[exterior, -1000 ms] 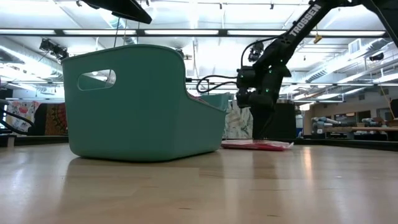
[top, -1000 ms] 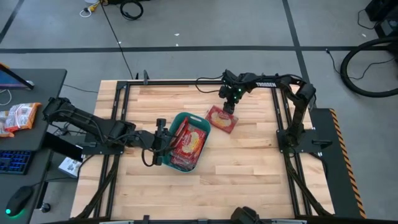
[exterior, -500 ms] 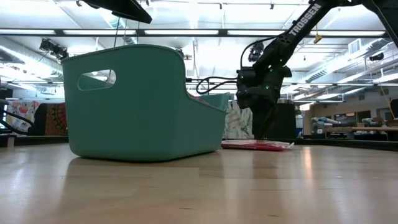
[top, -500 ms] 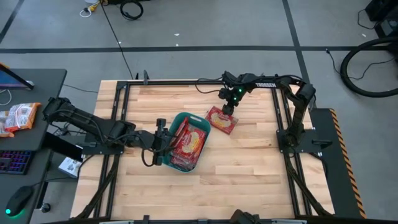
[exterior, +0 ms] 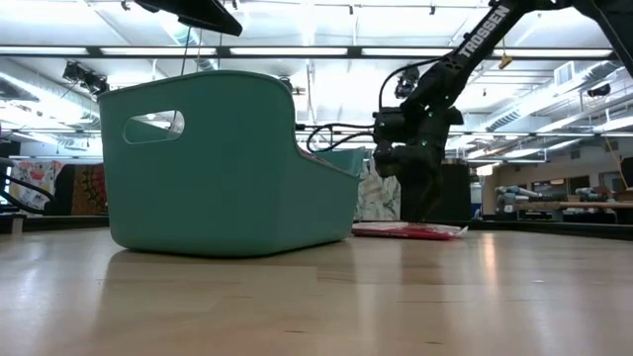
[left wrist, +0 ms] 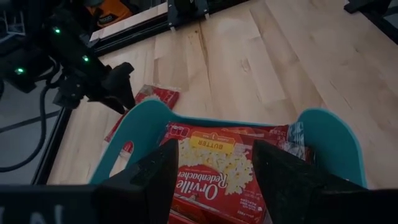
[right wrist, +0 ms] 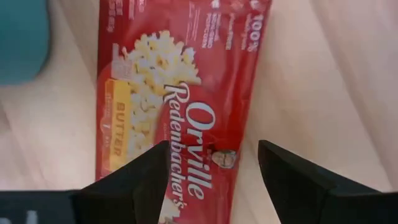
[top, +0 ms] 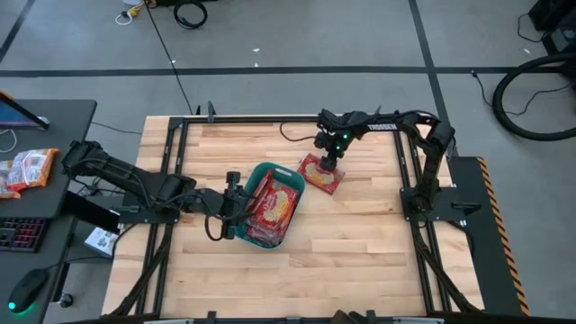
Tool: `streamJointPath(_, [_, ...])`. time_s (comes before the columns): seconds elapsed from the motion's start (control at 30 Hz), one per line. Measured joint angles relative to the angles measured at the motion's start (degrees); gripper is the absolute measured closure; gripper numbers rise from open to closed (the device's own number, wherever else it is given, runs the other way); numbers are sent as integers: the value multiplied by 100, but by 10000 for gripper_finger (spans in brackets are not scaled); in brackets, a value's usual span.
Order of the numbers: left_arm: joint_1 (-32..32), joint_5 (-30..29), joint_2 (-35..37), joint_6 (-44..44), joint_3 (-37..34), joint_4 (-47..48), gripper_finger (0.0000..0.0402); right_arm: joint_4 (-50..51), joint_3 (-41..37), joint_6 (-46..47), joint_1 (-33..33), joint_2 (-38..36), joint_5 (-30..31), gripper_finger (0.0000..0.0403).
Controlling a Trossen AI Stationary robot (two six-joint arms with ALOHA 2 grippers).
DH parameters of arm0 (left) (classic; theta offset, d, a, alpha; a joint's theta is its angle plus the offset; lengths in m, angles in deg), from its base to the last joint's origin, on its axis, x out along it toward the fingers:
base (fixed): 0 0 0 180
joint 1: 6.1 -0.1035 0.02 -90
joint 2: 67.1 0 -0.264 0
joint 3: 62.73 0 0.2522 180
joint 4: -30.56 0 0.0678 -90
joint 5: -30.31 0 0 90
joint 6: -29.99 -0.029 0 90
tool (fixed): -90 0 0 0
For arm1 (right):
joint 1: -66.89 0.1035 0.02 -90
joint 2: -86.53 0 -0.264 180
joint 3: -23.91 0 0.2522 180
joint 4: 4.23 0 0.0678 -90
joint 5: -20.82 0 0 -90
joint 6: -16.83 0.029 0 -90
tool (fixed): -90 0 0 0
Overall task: Sort popcorn bags into baskets
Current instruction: Put the red popcorn bag into the green bin
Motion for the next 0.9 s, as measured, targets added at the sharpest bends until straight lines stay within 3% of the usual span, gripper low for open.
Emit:
streamJointPath(0.3, [2,-2,0,-1,0,-10,194,-434,-291,196,118,-31,373,181])
streamJointPath(0.7, [2,-2,0,-2,0,-8,194,-556,-409,85,170,-31,633,347])
streamJointPath(0.9, [2,-2,0,-2,0,-6,194,122,-138,-101,154,-109,753,385])
